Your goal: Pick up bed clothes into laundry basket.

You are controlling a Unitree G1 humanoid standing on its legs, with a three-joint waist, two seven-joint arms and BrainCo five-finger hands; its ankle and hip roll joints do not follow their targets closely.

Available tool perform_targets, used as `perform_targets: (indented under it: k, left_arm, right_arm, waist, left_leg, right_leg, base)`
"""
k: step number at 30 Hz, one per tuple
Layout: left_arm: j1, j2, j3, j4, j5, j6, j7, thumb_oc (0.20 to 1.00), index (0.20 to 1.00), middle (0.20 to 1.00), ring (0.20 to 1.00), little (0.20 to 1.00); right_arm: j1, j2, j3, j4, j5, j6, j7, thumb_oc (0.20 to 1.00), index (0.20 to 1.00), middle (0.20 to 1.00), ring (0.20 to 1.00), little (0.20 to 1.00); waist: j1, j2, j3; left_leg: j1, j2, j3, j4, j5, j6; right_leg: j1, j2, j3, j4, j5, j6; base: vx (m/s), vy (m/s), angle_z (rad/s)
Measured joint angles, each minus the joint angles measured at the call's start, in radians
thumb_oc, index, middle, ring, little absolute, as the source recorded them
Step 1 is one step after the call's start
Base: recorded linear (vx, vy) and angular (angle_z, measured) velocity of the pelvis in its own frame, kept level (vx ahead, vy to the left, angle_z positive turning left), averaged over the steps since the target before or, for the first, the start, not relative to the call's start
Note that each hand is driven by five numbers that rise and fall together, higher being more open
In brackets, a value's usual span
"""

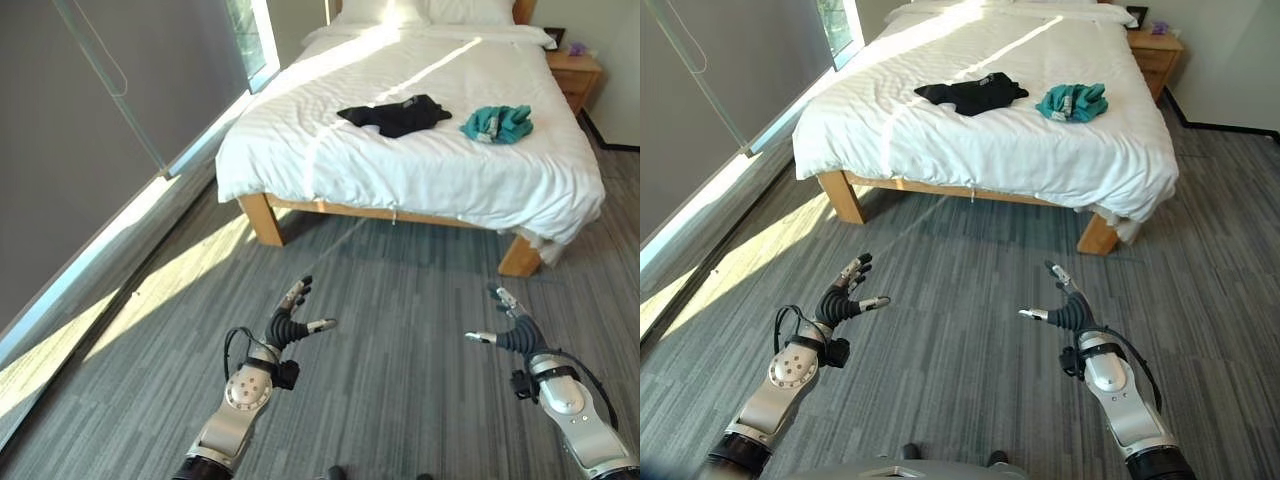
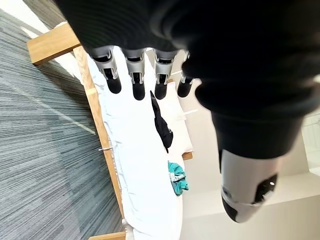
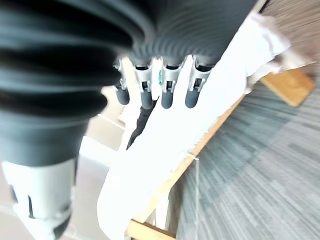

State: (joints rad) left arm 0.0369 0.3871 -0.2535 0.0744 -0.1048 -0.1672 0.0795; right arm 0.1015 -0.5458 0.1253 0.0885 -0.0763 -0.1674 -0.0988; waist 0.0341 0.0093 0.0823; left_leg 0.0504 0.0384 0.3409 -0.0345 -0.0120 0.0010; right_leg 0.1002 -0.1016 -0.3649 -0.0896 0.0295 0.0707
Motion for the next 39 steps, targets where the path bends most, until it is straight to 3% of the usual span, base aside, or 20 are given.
perform_targets:
  k: [10,11,13,14,16,17,20,21,24,25,29,30,31,32,33,35,36,37,38,39]
  left_arm:
    - [-0.003,0.005,-0.018,-0.003,-0.004,-0.005,-0.006,1.0,1.0,1.0,1.0,1.0]
    - [-0.01,0.009,-0.019,-0.001,-0.009,-0.005,-0.006,1.0,1.0,1.0,1.0,1.0]
    - [-0.044,0.006,-0.023,0.034,-0.016,-0.005,-0.001,1.0,1.0,1.0,1.0,1.0]
    - [-0.077,0.007,-0.038,0.063,-0.045,-0.001,0.007,1.0,1.0,1.0,1.0,1.0]
    - [-0.079,0.009,-0.051,0.068,-0.049,0.002,0.015,1.0,1.0,1.0,1.0,1.0]
    - [-0.077,0.007,-0.054,0.063,-0.049,0.003,0.017,1.0,1.0,1.0,1.0,1.0]
    - [-0.078,-0.027,-0.061,0.057,-0.049,-0.001,0.023,1.0,1.0,1.0,1.0,1.0]
    - [-0.081,-0.038,-0.068,0.071,-0.049,-0.005,0.023,1.0,1.0,1.0,1.0,1.0]
    - [-0.117,-0.045,-0.094,0.135,-0.049,-0.005,0.022,1.0,1.0,1.0,1.0,1.0]
    - [-0.117,-0.049,-0.093,0.14,-0.049,-0.004,0.023,1.0,1.0,1.0,1.0,1.0]
    - [-0.104,-0.042,-0.082,0.132,-0.049,-0.004,0.024,1.0,1.0,1.0,1.0,1.0]
    - [-0.1,-0.045,-0.083,0.125,-0.049,-0.004,0.025,1.0,1.0,1.0,1.0,1.0]
    - [-0.104,-0.033,-0.081,0.114,-0.049,-0.004,0.025,1.0,1.0,1.0,1.0,1.0]
    - [-0.103,-0.02,-0.082,0.103,-0.05,-0.005,0.025,1.0,1.0,1.0,1.0,1.0]
    - [-0.112,0.0,-0.091,0.096,-0.05,0.0,0.024,1.0,1.0,1.0,1.0,1.0]
    - [-0.123,0.007,-0.097,0.096,-0.05,0.002,0.023,1.0,1.0,1.0,1.0,1.0]
    - [-0.12,0.008,-0.092,0.087,-0.049,0.004,0.02,1.0,1.0,1.0,1.0,1.0]
    - [-0.119,0.014,-0.105,0.081,-0.05,0.005,0.023,1.0,1.0,1.0,1.0,1.0]
    - [-0.123,0.018,-0.104,0.073,-0.05,0.004,0.025,1.0,1.0,1.0,1.0,1.0]
    - [-0.151,0.027,-0.122,0.071,-0.051,0.005,0.033,1.0,1.0,1.0,1.0,1.0]
  right_arm:
    - [0.042,-0.005,0.003,-0.017,-0.011,-0.012,0.02,1.0,1.0,1.0,1.0,1.0]
    - [0.042,-0.004,0.003,-0.017,-0.011,-0.012,0.019,1.0,1.0,1.0,1.0,1.0]
    - [0.031,-0.006,0.007,-0.012,-0.012,-0.01,0.017,1.0,1.0,1.0,1.0,1.0]
    - [0.007,-0.006,-0.002,-0.015,-0.011,-0.009,0.013,1.0,1.0,1.0,1.0,1.0]
    - [-0.009,-0.003,-0.004,-0.035,-0.01,-0.008,0.007,1.0,1.0,1.0,1.0,1.0]
    - [-0.019,-0.004,0.001,-0.045,-0.01,-0.008,-0.001,1.0,1.0,1.0,1.0,1.0]
    - [-0.059,-0.007,0.004,-0.048,-0.009,-0.004,-0.006,1.0,1.0,1.0,1.0,1.0]
    - [-0.069,-0.007,0.029,-0.033,-0.006,-0.004,-0.007,1.0,1.0,1.0,1.0,1.0]
    - [-0.085,-0.014,0.082,0.035,-0.006,0.003,-0.004,1.0,1.0,1.0,1.0,1.0]
    - [-0.075,-0.013,0.084,0.042,-0.006,0.007,-0.004,1.0,1.0,1.0,1.0,1.0]
    - [-0.087,-0.015,0.114,0.034,-0.006,0.014,-0.003,1.0,1.0,1.0,1.0,1.0]
    - [-0.092,-0.025,0.148,0.028,-0.012,0.015,0.002,1.0,1.0,1.0,1.0,1.0]
    - [-0.098,-0.015,0.178,0.025,-0.019,0.015,0.012,1.0,1.0,1.0,1.0,1.0]
    - [-0.093,0.003,0.187,0.023,-0.032,0.013,0.018,1.0,1.0,1.0,1.0,1.0]
    - [-0.09,0.014,0.198,0.015,-0.044,0.017,0.022,1.0,1.0,1.0,1.0,1.0]
    - [-0.105,0.011,0.193,0.002,-0.056,0.022,0.022,1.0,1.0,1.0,1.0,1.0]
    - [-0.123,0.016,0.167,-0.016,-0.084,0.025,0.016,1.0,1.0,1.0,1.0,1.0]
    - [-0.124,0.019,0.156,-0.018,-0.085,0.025,0.015,1.0,1.0,1.0,1.0,1.0]
    - [-0.136,0.013,0.149,-0.017,-0.091,0.026,0.012,1.0,1.0,1.0,1.0,1.0]
    - [-0.181,0.002,0.126,-0.016,-0.115,0.028,0.01,1.0,1.0,1.0,1.0,1.0]
  waist:
    - [-0.008,-0.021,0.039]
    - [-0.009,-0.028,0.062]
    - [0.005,-0.059,0.111]
    - [0.003,-0.06,0.147]
    - [0.004,-0.069,0.154]
    - [0.006,-0.061,0.155]
    - [0.011,-0.037,0.165]
    - [0.016,-0.026,0.159]
    - [0.033,0.017,0.145]
    - [0.046,0.006,0.151]
    - [0.108,-0.01,0.126]
    - [0.129,-0.007,0.108]
    - [0.14,-0.027,0.106]
    - [0.136,-0.053,0.102]
    - [0.136,-0.086,0.1]
    - [0.129,-0.096,0.104]
    - [0.108,-0.08,0.109]
    - [0.1,-0.073,0.109]
    - [0.097,-0.064,0.111]
    - [0.076,-0.057,0.116]
  left_leg:
    - [0.023,0.011,-0.024,-0.007,0.012,-0.022]
    - [-0.008,0.022,-0.029,0.059,0.005,-0.034]
    - [-0.131,0.052,-0.066,0.34,-0.007,-0.083]
    - [-0.243,0.108,-0.077,0.592,0.035,-0.153]
    - [-0.31,0.167,-0.068,0.709,0.077,-0.158]
    - [-0.321,0.166,-0.072,0.688,0.062,-0.175]
    - [-0.291,0.132,-0.076,0.397,0.048,-0.151]
    - [-0.265,0.123,-0.064,0.197,0.06,-0.14]
    - [-0.24,0.182,0.037,-0.04,0.097,-0.137]
    - [-0.255,0.199,0.041,-0.046,0.109,-0.141]
    - [-0.232,0.173,0.04,0.052,0.104,-0.136]
    - [-0.201,0.166,0.048,0.042,0.12,-0.094]
    - [-0.17,0.154,0.082,0.038,0.141,-0.046]
    - [-0.155,0.127,0.078,0.037,0.12,-0.03]
    - [-0.128,0.094,0.081,0.039,0.117,-0.006]
    - [-0.098,0.068,0.055,0.035,0.08,-0.003]
    - [-0.044,0.053,0.018,0.014,0.061,0.028]
    - [-0.023,0.057,0.011,0.004,0.068,0.03]
    - [0.005,0.049,-0.025,-0.011,0.039,0.045]
    - [0.018,0.046,-0.057,-0.025,0.034,0.047]
  right_leg:
    - [0.016,0.018,0.02,-0.014,-0.023,0.008]
    - [0.014,0.019,0.024,-0.014,-0.031,-0.004]
    - [0.01,0.011,0.047,0.014,-0.038,-0.048]
    - [0.006,0.003,0.054,0.065,-0.058,-0.073]
    - [0.013,0.015,0.081,0.069,-0.065,-0.081]
    - [0.009,0.027,0.112,0.071,-0.058,-0.082]
    - [-0.026,0.045,0.218,0.065,-0.044,-0.091]
    - [-0.022,0.06,0.25,0.037,-0.035,-0.084]
    - [0.012,0.112,0.258,-0.014,-0.023,-0.108]
    - [0.027,0.118,0.262,-0.015,-0.031,-0.109]
    - [0.047,0.071,0.351,-0.013,-0.086,-0.077]
    - [0.048,0.058,0.339,0.02,-0.115,-0.03]
    - [0.001,0.006,0.306,0.176,-0.187,0.024]
    - [-0.012,-0.012,0.289,0.26,-0.192,0.064]
    - [-0.047,-0.064,0.264,0.444,-0.229,0.165]
    - [-0.106,-0.084,0.265,0.619,-0.19,0.18]
    - [-0.189,-0.11,0.263,0.838,-0.021,0.204]
    - [-0.207,-0.118,0.256,0.904,0.014,0.208]
    - [-0.236,-0.136,0.234,0.95,-0.003,0.211]
    - [-0.28,-0.171,0.159,0.971,-0.092,0.187]
  base:
    - [0.02,-0.109,-0.01]
    - [0.07,-0.305,-0.07]
    - [0.11,-0.313,-0.15]
    - [0.1,-0.12,-0.29]
    - [0.2,-0.002,-0.49]
    - [0.27,0.054,-0.79]
    - [0.4,0.105,-1.06]
    - [0.46,0.079,-0.76]
    - [0.48,0.063,-0.66]
    - [0.52,0.05,-0.52]
    - [0.57,0.075,-0.85]
    - [0.52,0.008,-1.03]
    - [0.34,-0.012,-0.66]
    - [0.61,0.005,-0.03]
    - [0.25,0.024,0.28]
    - [0.4,0.112,0.51]
    - [0.57,0.158,0.73]
    - [0.54,0.095,0.82]
    - [0.62,0.099,0.59]
    - [0.94,-0.064,1.1]
